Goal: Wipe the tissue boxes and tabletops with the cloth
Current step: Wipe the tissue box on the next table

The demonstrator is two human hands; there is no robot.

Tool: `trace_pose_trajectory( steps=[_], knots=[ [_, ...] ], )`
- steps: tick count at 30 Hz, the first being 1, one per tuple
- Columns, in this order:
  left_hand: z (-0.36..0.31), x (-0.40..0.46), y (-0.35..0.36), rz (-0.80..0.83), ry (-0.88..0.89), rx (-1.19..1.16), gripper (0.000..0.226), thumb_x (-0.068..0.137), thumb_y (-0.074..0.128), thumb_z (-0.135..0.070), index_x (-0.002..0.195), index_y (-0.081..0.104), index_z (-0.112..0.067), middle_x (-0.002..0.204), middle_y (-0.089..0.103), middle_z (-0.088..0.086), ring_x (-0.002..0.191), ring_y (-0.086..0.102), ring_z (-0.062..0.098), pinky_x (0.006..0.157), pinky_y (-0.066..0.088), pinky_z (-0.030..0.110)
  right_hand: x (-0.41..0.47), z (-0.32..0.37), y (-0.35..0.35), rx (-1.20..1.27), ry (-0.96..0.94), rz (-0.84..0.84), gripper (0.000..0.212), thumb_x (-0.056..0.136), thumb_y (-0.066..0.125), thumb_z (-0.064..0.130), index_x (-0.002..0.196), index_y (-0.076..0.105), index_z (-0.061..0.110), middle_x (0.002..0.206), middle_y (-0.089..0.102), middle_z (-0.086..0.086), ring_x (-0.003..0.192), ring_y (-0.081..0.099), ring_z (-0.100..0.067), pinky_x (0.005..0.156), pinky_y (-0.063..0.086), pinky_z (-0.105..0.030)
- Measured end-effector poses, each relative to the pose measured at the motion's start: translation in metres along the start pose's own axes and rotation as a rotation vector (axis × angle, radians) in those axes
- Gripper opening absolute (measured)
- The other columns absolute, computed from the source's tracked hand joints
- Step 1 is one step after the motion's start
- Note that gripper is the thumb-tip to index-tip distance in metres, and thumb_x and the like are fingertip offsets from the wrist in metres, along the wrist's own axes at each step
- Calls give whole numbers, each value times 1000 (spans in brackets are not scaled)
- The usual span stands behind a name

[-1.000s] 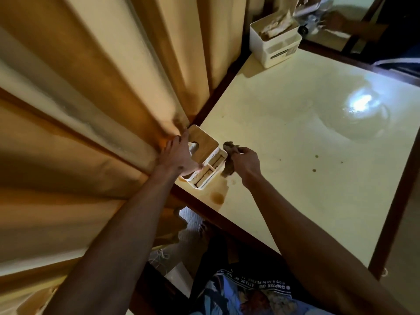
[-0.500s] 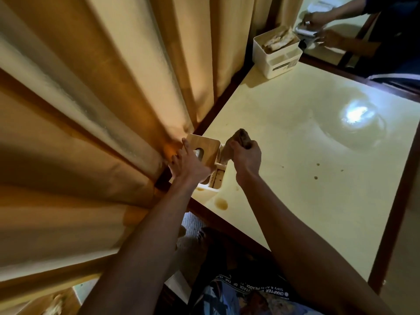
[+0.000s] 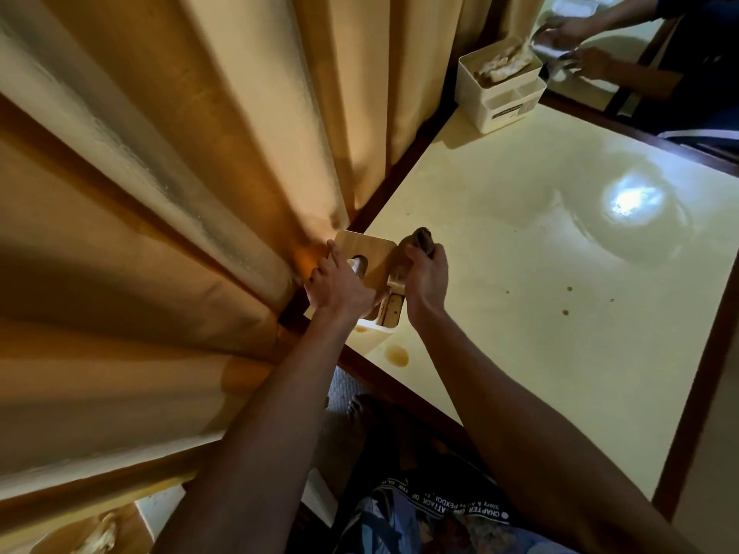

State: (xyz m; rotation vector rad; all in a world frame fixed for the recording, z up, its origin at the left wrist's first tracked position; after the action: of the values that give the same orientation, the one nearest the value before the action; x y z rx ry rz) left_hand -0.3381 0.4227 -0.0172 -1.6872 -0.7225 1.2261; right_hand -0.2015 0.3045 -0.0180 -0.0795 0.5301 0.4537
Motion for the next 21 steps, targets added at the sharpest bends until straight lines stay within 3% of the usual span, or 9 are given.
trace_pose_trajectory(
  steps=[3, 5, 7, 9, 12, 14, 16, 18, 21],
  knots=[
    [-1, 0, -5, -31, 4, 2, 97, 102, 57, -48, 164, -5, -7, 159, 33, 24, 141, 43, 38, 108, 41, 47, 0, 7, 9, -47, -29, 25, 4, 95, 60, 21, 94, 59, 17, 94, 65, -3, 86, 65, -22, 72, 55, -36],
    [-1, 0, -5, -16, 0, -7, 104, 99, 61, -52, 164, -6, -7, 158, 34, 24, 140, 44, 37, 108, 42, 48, 1, 4, 11, -104, -10, 17, 8, 93, 60, 26, 94, 58, 18, 97, 66, -6, 91, 67, -27, 81, 57, -48],
    [-1, 0, 0, 18, -3, -4, 125, 86, 71, -65, 164, -7, -7, 156, 35, 23, 139, 45, 38, 106, 43, 49, 2, 1, 8, -142, 16, 4, 10, 95, 59, 26, 97, 57, 16, 98, 64, -6, 88, 63, -25, 79, 54, -46],
    [1, 1, 1, 12, -14, -3, 128, 83, 74, -65, 164, -8, -9, 156, 35, 22, 138, 45, 37, 104, 45, 50, 4, -5, 5, -194, 66, 26, 18, 96, 59, 26, 107, 58, 12, 101, 64, -5, 89, 63, -22, 72, 49, -39],
    [1, 2, 0, 12, -11, 4, 104, 97, 65, -45, 164, -7, -9, 157, 35, 24, 137, 46, 38, 104, 45, 49, 6, -13, 10, -289, 144, 122, 28, 85, 60, 25, 106, 61, 7, 94, 65, -6, 85, 65, -26, 66, 46, -34],
    [0, 2, -6, 2, -3, 9, 88, 105, 54, -33, 164, -6, -9, 157, 34, 25, 138, 46, 38, 105, 45, 49, 8, -13, 20, -381, 179, 208, 17, 88, 59, 21, 97, 63, 8, 85, 63, -5, 80, 63, -25, 65, 50, -37],
    [0, 2, -8, -3, 5, 18, 84, 106, 51, -29, 165, -6, -9, 157, 34, 25, 138, 46, 39, 104, 45, 49, 11, -10, 27, -350, 233, 255, 9, 95, 57, 17, 89, 62, 11, 86, 63, -7, 83, 63, -24, 81, 58, -44],
    [0, 1, -6, 13, 3, 12, 93, 102, 59, -31, 164, -7, -9, 157, 35, 25, 139, 46, 39, 105, 45, 49, 15, -8, 30, -321, 287, 274, 13, 97, 53, 16, 86, 60, 15, 96, 62, -12, 93, 61, -29, 93, 56, -49],
    [-1, -1, -3, 68, -9, 6, 130, 82, 81, -51, 163, -11, -8, 156, 34, 24, 139, 45, 39, 107, 45, 52, 15, -8, 34, -279, 399, 270, 14, 97, 48, 18, 87, 57, 14, 95, 57, -11, 95, 56, -28, 89, 50, -41]
  ],
)
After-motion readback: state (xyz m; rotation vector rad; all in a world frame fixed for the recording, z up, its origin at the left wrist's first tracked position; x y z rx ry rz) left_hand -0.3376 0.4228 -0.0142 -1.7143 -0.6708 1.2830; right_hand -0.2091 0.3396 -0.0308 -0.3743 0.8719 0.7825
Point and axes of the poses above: each hand's wrist, its own x-axis towards the middle knuckle, its own y-axis out of the palm, z = x × y, the point moved 9 cm from there along x, towards the middle knuckle
